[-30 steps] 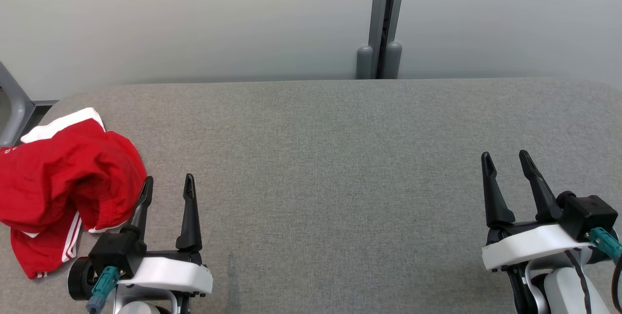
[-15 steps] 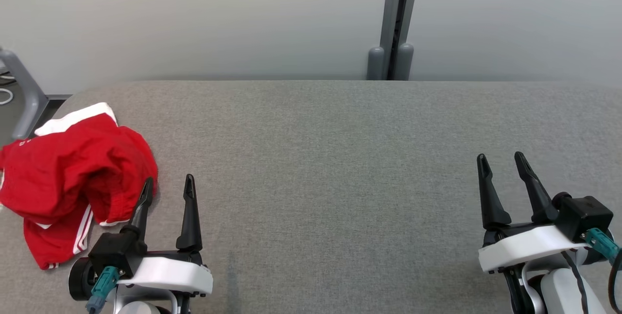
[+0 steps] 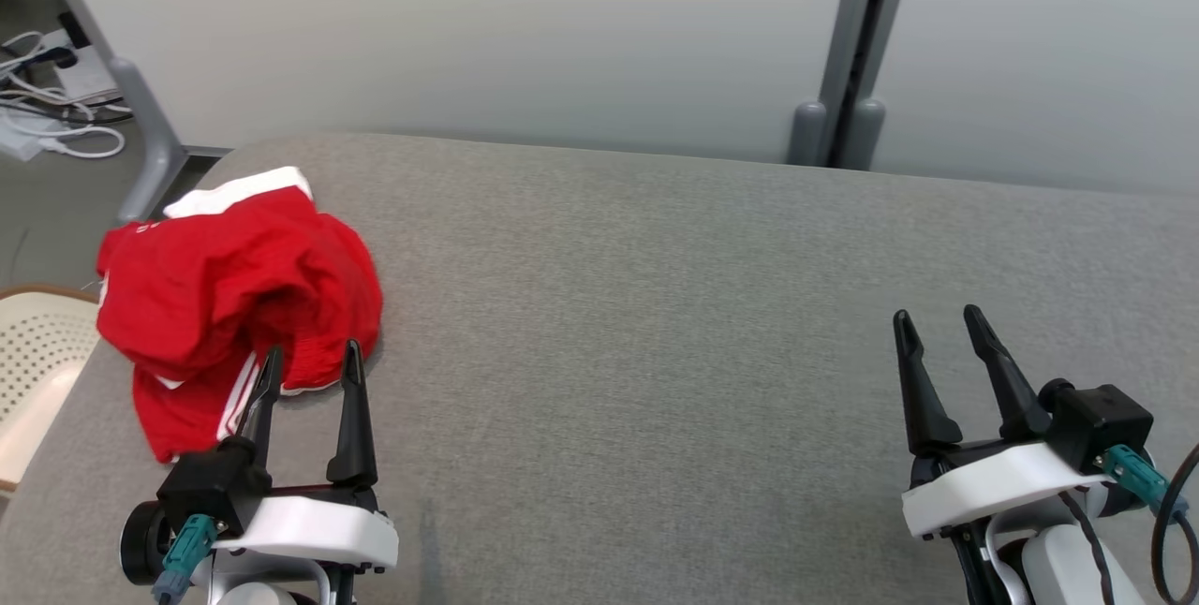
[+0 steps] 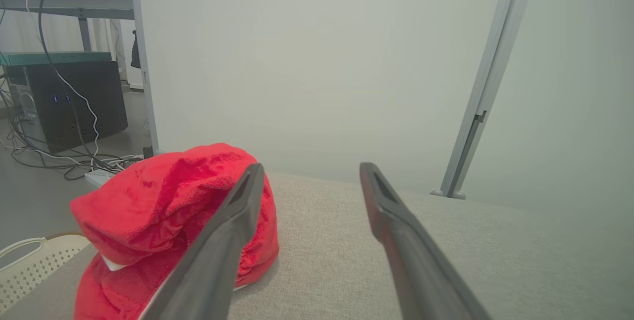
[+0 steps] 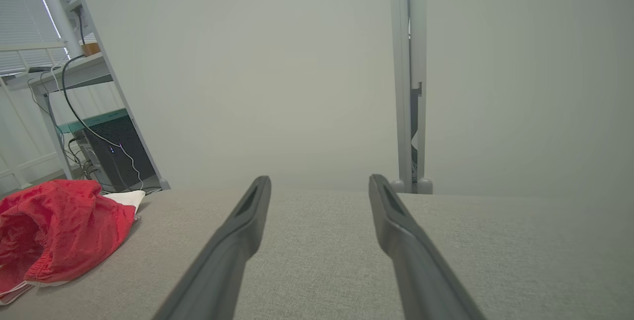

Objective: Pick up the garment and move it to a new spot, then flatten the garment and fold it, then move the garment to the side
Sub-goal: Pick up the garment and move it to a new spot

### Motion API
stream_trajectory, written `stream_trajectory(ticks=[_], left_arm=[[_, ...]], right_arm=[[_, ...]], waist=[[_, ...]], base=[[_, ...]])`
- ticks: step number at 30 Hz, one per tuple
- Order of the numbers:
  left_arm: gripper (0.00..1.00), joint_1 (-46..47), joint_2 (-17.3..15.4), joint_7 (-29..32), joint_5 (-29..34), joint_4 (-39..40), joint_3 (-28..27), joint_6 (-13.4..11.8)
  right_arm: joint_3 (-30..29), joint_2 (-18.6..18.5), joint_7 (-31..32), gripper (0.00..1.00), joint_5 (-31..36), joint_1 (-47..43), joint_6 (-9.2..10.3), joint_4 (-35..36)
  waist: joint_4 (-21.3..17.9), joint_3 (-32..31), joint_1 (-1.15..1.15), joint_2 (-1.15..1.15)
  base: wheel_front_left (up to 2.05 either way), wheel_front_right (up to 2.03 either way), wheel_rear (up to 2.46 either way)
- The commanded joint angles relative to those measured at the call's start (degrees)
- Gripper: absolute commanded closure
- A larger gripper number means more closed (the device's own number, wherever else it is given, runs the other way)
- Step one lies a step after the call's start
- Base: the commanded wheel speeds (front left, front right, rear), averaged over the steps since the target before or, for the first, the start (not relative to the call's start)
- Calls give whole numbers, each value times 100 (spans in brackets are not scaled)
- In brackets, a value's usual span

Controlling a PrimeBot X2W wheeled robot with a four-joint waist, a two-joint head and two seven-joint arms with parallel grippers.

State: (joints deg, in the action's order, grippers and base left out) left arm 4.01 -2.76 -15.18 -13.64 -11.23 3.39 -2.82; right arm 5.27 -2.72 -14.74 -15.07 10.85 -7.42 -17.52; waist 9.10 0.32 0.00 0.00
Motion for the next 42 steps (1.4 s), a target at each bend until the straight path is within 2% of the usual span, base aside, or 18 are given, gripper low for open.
stream_trajectory(ticks=[1,6,17,25,33,42], left_arm=[[0,48,-24,-14,13,-10,-31,34],[0,91,-25,-14,60,-102,-103,119],[0,23,-22,-13,122,-192,-159,129],[0,-3,-21,-14,129,-266,-240,162],[0,-8,-21,-13,155,-256,-333,198],[0,196,-50,-14,112,-356,-342,228]], right_arm=[[15,-30,-49,0,-25,-54,-13,-7],[133,-32,-48,0,-69,-55,-13,-71],[276,-33,-49,0,-150,-80,-13,-143],[354,-33,-49,0,-182,-77,-13,-171],[429,-34,-49,0,-221,-49,-13,-215],[477,-35,-49,0,-268,18,-13,-262]], waist=[[106,-14,0,0],[414,-42,0,0],[1105,-131,0,0],[1461,-142,0,0],[1613,-129,0,0],[1542,-63,0,0]], base=[[0,0,0],[0,0,0],[0,0,0],[0,0,0],[0,0,0],[0,0,0]])
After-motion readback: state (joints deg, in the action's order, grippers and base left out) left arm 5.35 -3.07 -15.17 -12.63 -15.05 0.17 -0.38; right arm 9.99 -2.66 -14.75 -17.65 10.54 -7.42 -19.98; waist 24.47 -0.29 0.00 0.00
